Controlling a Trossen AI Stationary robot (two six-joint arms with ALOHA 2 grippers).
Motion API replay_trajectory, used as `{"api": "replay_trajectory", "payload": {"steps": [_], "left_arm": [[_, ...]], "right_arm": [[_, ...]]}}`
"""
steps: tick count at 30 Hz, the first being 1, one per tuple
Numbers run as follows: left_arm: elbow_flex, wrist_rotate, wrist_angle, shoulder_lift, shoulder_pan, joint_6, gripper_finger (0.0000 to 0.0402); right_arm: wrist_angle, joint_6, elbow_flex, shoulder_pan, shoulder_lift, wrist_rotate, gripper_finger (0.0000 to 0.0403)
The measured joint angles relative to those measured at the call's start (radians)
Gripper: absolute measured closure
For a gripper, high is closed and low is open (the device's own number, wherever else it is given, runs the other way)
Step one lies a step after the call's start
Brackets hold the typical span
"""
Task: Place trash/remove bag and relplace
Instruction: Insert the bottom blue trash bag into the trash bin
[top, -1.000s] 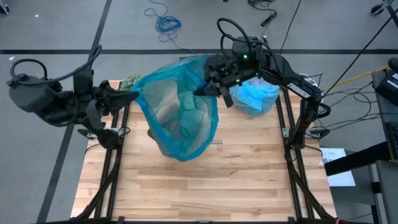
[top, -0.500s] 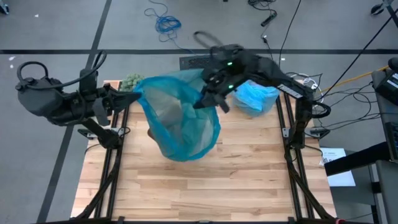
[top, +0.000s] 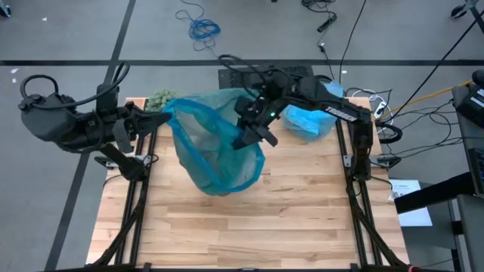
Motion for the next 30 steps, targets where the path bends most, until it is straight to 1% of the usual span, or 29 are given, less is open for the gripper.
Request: {"api": "replay_trajectory", "payload": {"steps": [7, 9, 12, 14, 17, 18, 22, 23, 26, 30], "left_arm": [[0.0, 0.001, -0.008, 0.0, 0.0, 0.0, 0.0402], [0.0, 0.001, -0.01, 0.0, 0.0, 0.0, 0.0402], [0.0, 0.001, -0.012, 0.0, 0.0, 0.0, 0.0402], [0.0, 0.001, -0.013, 0.0, 0.0, 0.0, 0.0402], [0.0, 0.001, -0.016, 0.0, 0.0, 0.0, 0.0402], [0.0, 0.001, -0.016, 0.0, 0.0, 0.0, 0.0402], [0.0, 0.001, -0.012, 0.0, 0.0, 0.0, 0.0402], [0.0, 0.001, -0.007, 0.0, 0.0, 0.0, 0.0402], [0.0, 0.001, -0.004, 0.0, 0.0, 0.0, 0.0402], [0.0, 0.001, 0.01, -0.003, 0.0, 0.001, 0.0402]], "right_arm": [[0.006, -0.025, 0.001, -0.028, -0.052, 0.052, 0.0205], [0.015, -0.026, 0.001, -0.042, -0.064, 0.052, 0.0177], [0.026, -0.027, 0.001, -0.059, -0.082, 0.047, 0.0149], [0.04, -0.027, 0.001, -0.067, -0.09, 0.046, 0.0141], [0.05, -0.004, 0.001, -0.068, -0.098, 0.037, 0.0141], [0.054, 0.012, 0.002, -0.068, -0.099, 0.014, 0.0144], [0.051, 0.077, 0.002, -0.061, -0.093, -0.14, 0.0155], [0.051, 0.086, 0.002, -0.057, -0.093, -0.162, 0.0156], [0.056, 0.096, 0.002, -0.048, -0.096, -0.186, 0.0158], [0.112, 0.152, 0.002, -0.049, -0.115, -0.192, 0.0151]]}}
